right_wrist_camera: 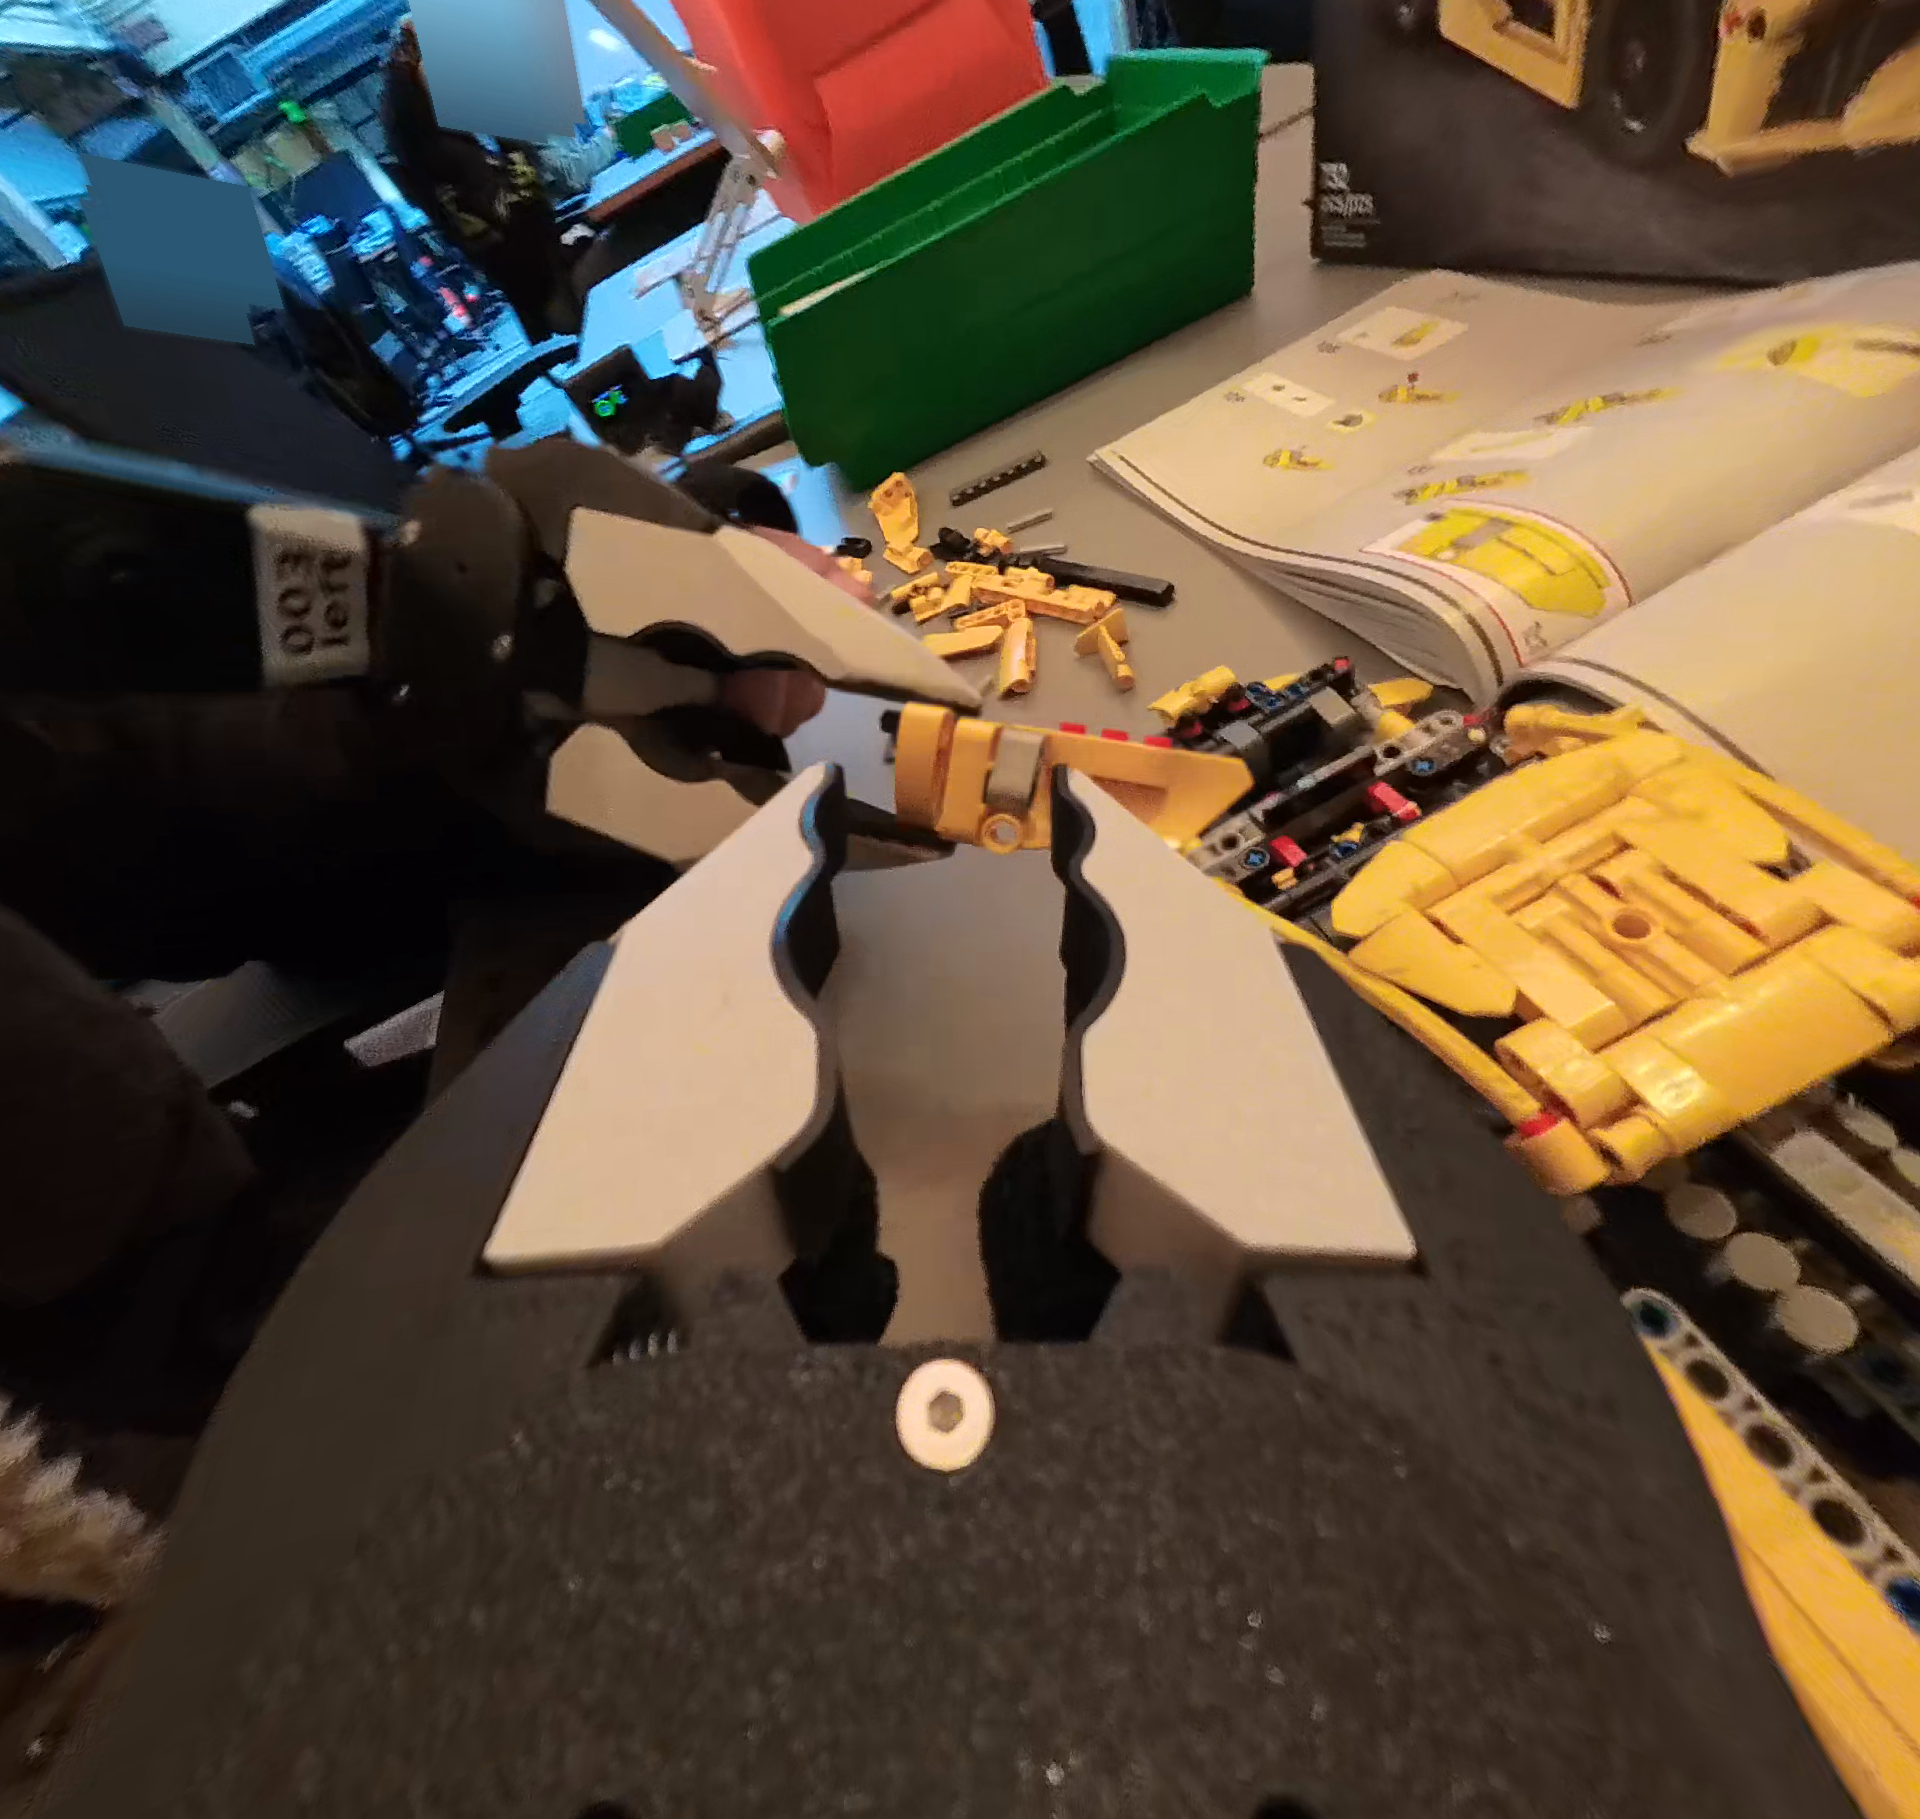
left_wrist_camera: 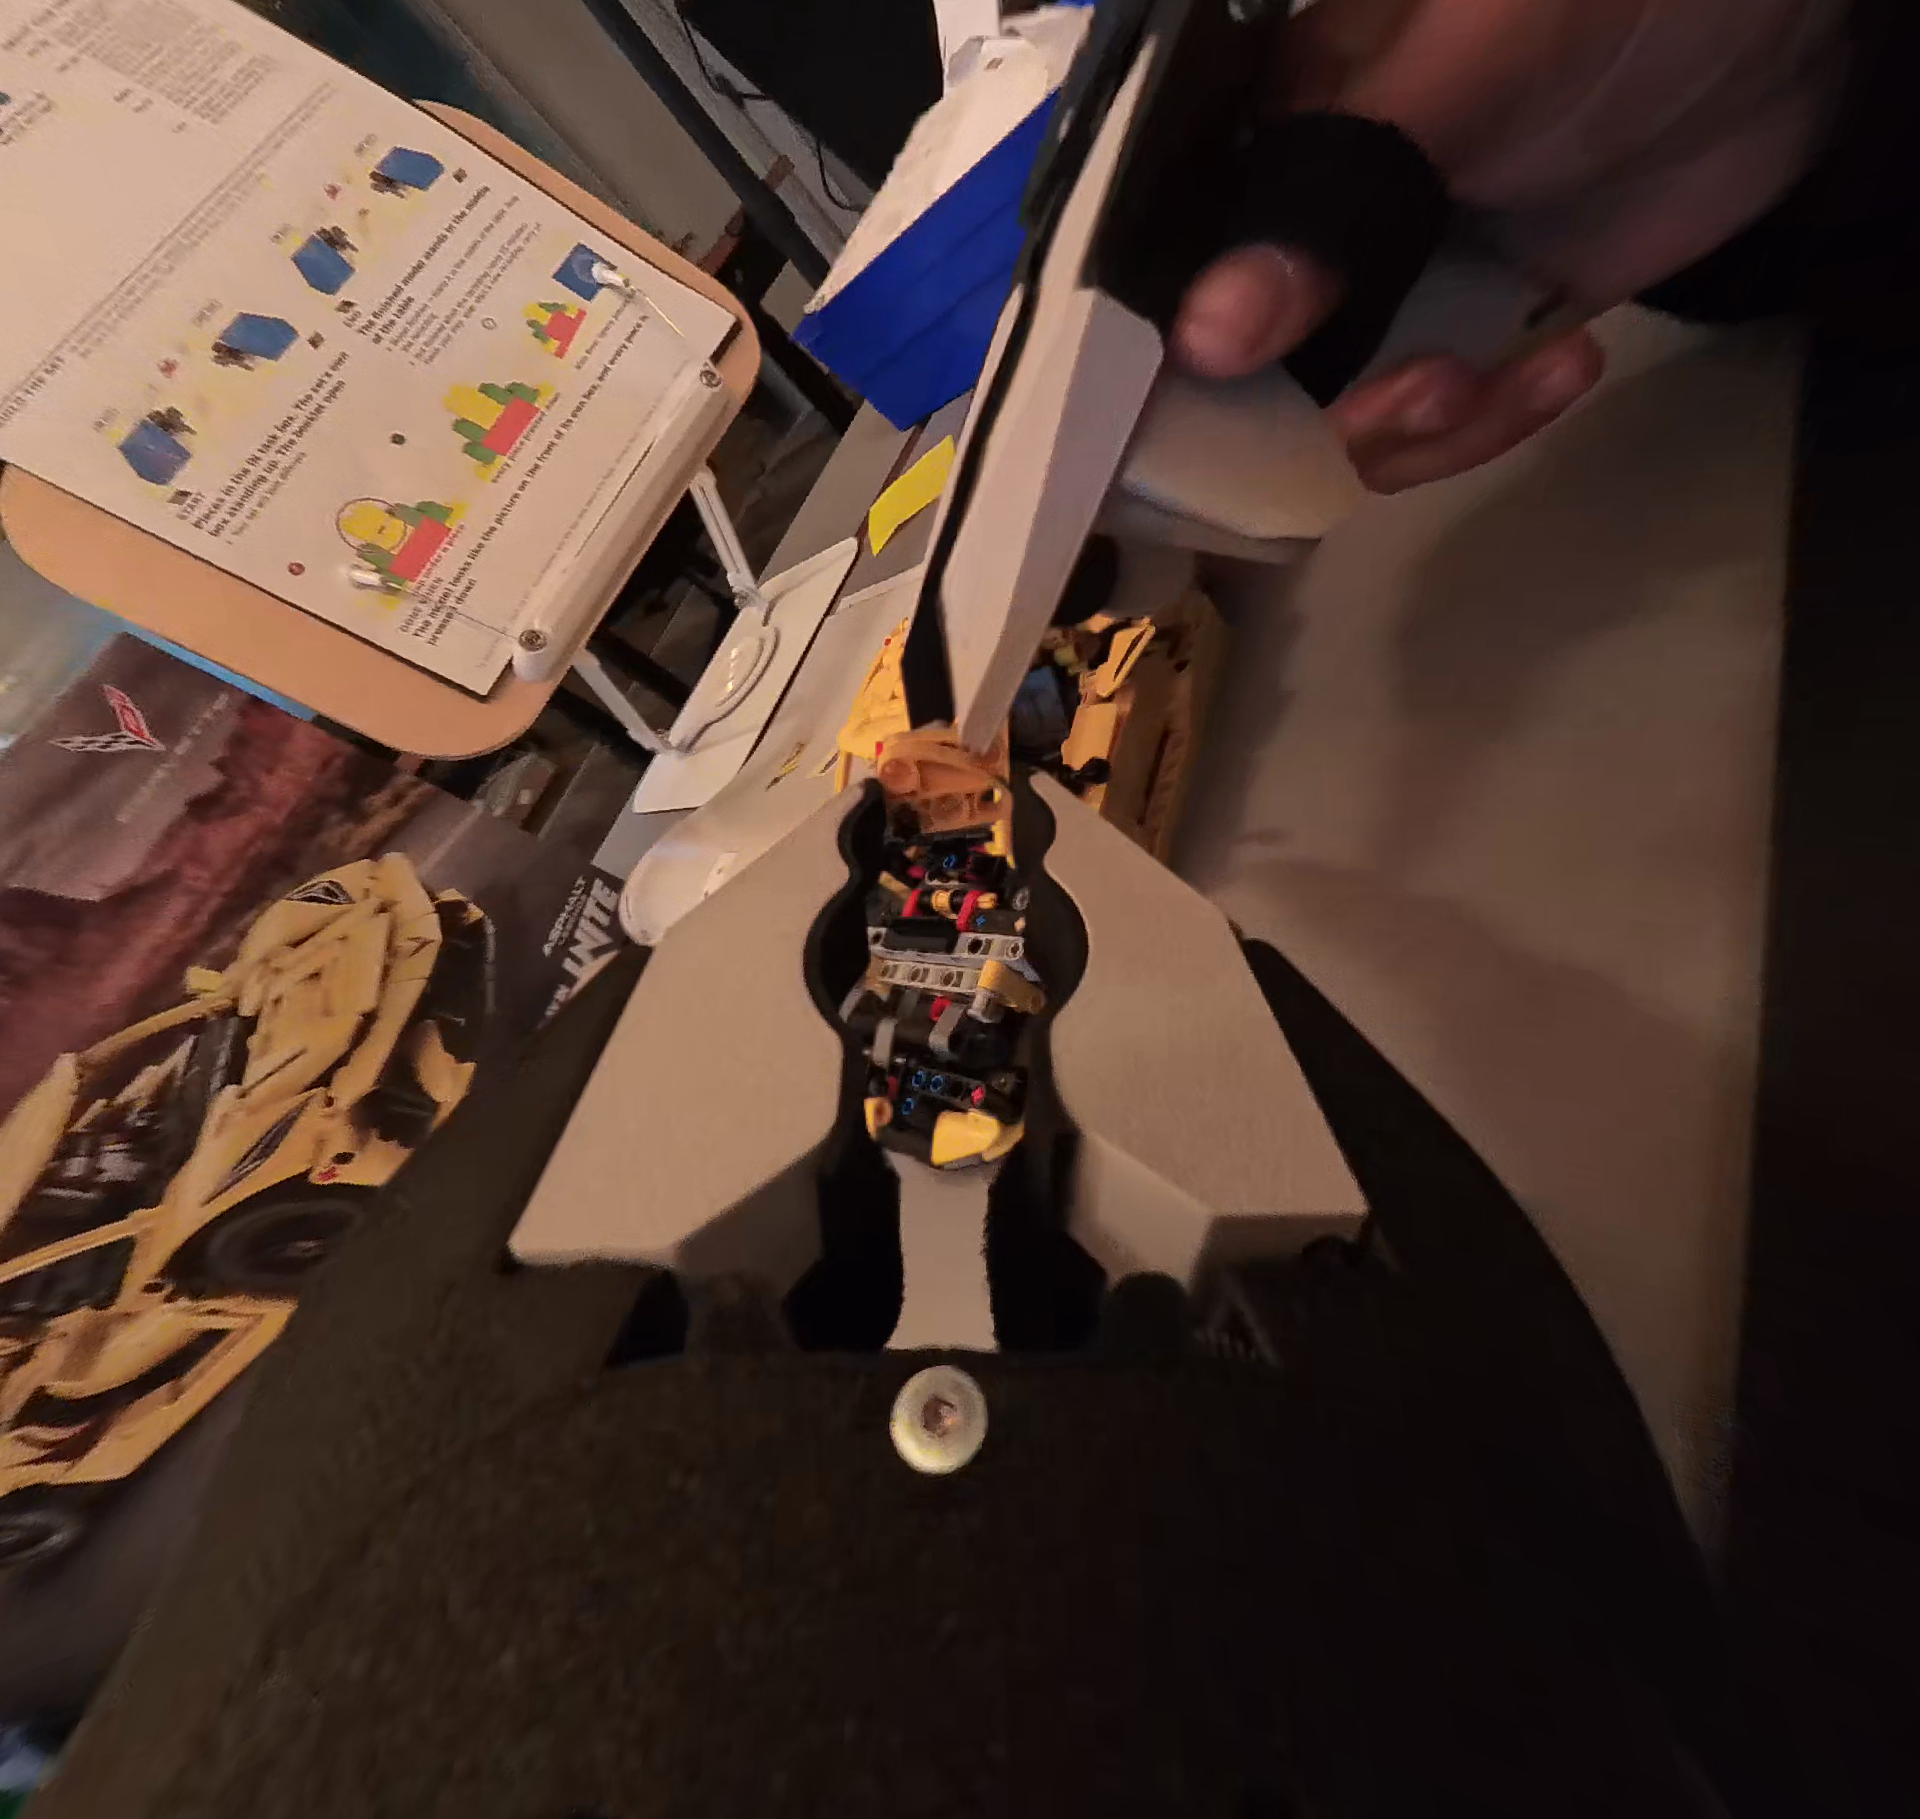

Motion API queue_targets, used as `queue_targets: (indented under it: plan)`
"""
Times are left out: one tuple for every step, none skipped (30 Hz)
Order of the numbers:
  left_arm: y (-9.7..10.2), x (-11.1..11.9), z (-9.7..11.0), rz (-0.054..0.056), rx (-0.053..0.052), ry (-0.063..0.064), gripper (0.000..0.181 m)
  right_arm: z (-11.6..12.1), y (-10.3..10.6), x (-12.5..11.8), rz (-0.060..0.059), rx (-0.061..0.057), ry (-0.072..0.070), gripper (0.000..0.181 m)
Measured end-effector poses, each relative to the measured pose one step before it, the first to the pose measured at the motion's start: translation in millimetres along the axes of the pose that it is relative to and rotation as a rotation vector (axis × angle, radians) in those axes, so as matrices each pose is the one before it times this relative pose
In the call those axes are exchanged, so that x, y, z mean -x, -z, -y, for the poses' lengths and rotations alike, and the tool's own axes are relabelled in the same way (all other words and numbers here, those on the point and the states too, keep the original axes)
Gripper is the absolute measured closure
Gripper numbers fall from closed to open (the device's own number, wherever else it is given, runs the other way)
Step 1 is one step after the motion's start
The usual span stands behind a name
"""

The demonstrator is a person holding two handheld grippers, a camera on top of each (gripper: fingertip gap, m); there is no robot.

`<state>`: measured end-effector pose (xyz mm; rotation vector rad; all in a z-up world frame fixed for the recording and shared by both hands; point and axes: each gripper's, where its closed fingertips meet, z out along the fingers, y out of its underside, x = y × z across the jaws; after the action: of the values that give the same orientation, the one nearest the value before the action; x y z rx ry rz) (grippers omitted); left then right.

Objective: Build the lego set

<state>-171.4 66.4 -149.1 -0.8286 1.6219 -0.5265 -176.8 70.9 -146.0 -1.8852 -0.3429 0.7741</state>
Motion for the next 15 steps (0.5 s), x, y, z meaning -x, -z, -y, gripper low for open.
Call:
queue_targets:
  plan:
    - [-2.58,-0.09,-2.32,0.0153,0.0217,-0.0302,0.157,-0.26,-1.6,-3.31,-0.0132,-0.0023,-0.0265,0.142]
    - [-1.95,0.64,-1.55,0.0185,0.0198,-0.0375,0.157,0.91,-0.93,-0.17,0.008,-0.0057,-0.0239,0.141]
    - [-1.0,0.19,0.46,0.0144,0.0076,-0.029,0.157,-0.88,-0.51,0.33,0.0116,0.0103,-0.0183,0.144]
    - [-0.42,-0.38,1.67,0.0103,-0.0003,-0.0163,0.158,-0.02,0.12,-1.96,-0.0066,-0.0008,-0.0066,0.148]
    - [-0.45,0.2,0.6,0.0127,0.0066,-0.0134,0.157,0.41,-0.07,-1.1,-0.007,-0.0086,0.0002,0.15]
    - [-0.15,0.05,1.28,0.0113,0.0027,-0.019,0.157,-0.08,-0.07,-1.32,-0.0128,-0.0017,0.0022,0.154]
    - [-0.11,0.81,1.55,0.013,0.0018,-0.0107,0.157,1.38,0.45,-0.4,-0.0142,-0.0081,0.0164,0.155]
    - [-0.28,2.1,0.87,0.0116,0.0053,0.0125,0.157,2.58,0.46,-0.12,-0.02,-0.0187,0.0244,0.155]
    - [-0.19,2.29,1.12,0.0011,0.0,0.0377,0.157,2.46,0.55,0.12,-0.0214,-0.0193,0.0297,0.156]
    - [-0.03,2.09,1.34,-0.0046,-0.0022,0.0466,0.157,1.81,0.57,0.04,-0.0182,-0.0123,0.0223,0.156]
    - [-0.11,1.59,1.35,-0.0004,0.0001,0.0392,0.157,1.46,0.52,0.16,-0.0133,-0.0085,0.0073,0.156]
    - [-0.12,1.38,1.72,0.0083,0.0005,0.0191,0.157,2.01,0.84,0.2,-0.0081,-0.0121,0.0101,0.156]
    - [-0.08,0.97,2.0,0.0122,-0.0007,0.001,0.158,1.68,1.27,0.23,-0.003,-0.0085,0.011,0.156]
    - [-0.32,0.46,1.43,0.008,-0.0016,-0.0059,0.157,0.65,1.03,0.02,0.0006,-0.0014,0.002,0.156]
    - [-0.31,0.12,1.02,0.003,-0.0048,-0.0031,0.157,0.59,0.89,-0.04,0.0024,-0.0034,-0.0028,0.157]
